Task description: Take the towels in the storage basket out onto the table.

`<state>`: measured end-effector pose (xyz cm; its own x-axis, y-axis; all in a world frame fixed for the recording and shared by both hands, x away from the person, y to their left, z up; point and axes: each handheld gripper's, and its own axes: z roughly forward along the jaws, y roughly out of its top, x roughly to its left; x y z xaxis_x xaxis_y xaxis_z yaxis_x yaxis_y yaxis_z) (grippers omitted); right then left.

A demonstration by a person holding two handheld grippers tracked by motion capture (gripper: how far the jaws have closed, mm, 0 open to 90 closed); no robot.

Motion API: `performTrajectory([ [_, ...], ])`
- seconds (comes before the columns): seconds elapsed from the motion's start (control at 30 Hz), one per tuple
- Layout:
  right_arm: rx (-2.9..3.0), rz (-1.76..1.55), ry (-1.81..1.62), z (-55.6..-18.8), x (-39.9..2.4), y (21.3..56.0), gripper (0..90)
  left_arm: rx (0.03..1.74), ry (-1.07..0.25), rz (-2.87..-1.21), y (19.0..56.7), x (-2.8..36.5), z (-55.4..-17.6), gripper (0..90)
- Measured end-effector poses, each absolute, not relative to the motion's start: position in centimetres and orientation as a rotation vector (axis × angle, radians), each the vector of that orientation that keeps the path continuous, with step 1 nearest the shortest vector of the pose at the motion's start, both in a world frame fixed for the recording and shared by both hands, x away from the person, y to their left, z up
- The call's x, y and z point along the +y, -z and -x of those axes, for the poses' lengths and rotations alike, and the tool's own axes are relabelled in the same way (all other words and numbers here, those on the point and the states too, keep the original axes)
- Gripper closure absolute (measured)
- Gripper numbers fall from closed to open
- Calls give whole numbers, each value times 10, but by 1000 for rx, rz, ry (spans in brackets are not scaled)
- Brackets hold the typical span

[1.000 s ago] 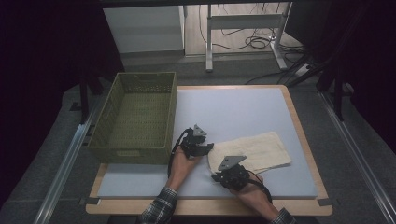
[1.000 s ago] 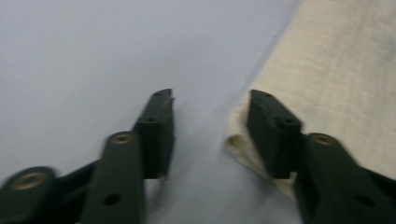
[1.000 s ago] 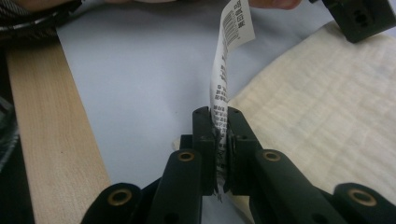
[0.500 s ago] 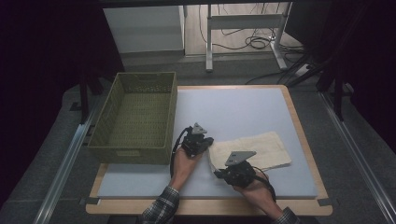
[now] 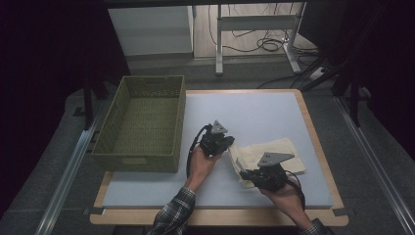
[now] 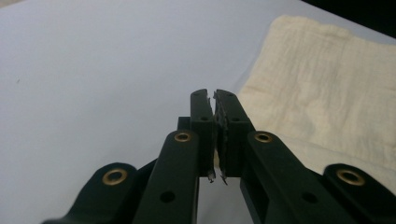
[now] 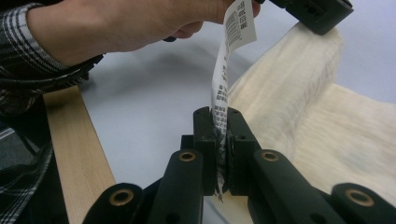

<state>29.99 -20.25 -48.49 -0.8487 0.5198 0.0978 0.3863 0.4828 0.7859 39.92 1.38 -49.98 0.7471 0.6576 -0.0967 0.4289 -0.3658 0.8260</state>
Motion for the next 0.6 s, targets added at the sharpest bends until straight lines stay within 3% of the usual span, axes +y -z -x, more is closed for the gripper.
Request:
performTrajectory([
  [0.6,2445,-981,-1275,-305,-274,486,857,709,-294,-2042,497,-56,-421,861],
])
